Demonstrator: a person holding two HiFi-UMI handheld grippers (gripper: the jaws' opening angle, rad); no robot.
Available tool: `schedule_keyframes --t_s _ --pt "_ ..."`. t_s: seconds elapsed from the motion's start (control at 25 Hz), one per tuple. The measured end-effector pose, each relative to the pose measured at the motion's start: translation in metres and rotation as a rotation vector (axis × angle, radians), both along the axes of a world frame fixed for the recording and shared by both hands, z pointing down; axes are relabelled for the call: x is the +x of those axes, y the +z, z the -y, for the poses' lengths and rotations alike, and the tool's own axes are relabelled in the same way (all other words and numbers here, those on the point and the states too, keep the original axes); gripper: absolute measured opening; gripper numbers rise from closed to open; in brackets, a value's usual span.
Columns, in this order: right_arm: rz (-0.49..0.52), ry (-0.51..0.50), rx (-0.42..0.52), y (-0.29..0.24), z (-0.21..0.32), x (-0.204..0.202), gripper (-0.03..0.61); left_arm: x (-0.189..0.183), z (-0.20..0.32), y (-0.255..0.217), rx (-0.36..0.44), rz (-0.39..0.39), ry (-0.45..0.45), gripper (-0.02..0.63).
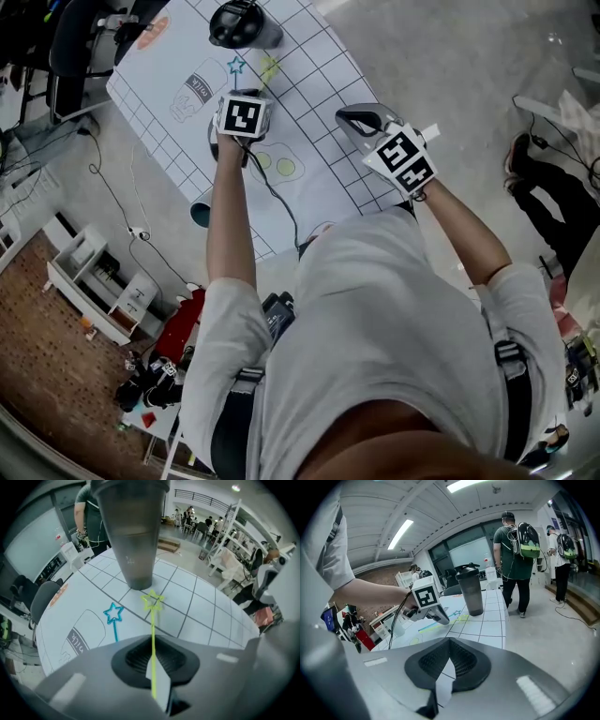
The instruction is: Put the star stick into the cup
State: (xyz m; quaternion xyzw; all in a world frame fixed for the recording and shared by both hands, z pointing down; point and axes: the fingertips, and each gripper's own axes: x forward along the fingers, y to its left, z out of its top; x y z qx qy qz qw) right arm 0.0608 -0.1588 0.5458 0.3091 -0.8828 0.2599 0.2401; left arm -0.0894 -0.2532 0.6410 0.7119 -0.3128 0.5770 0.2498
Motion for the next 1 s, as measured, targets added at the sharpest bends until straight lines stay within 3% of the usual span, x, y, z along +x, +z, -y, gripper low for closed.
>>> schedule_keyframes --t_s 0.16,0.36,0.48,0.76,1.0 --pt "-0.002 -0.013 0.012 -0.006 -0.006 -0.006 0.000 0.000 -0.001 -0.030 0.102 -0.083 -0.104 0.018" --pt "0.021 -0.043 0.041 -0.020 -0.014 -0.033 0.000 -0.006 -0.003 -0.090 0.320 -0.248 -0.239 0.018" --pt "0.036 -0.085 0.064 -0.031 -0.021 -0.060 0.000 -0.019 -0.014 -0.123 0.428 -0.310 -0.303 0.018" --pt "0.065 -0.189 0.085 -0.049 -0.047 -0.124 0.000 -0.063 -0.047 -0.190 0.632 -0.382 -0.443 0.018" --pt "0.084 -0.294 0.095 -0.059 -0.081 -0.180 0.000 -0.107 -0.089 -0.244 0.800 -0.386 -0.512 0.018"
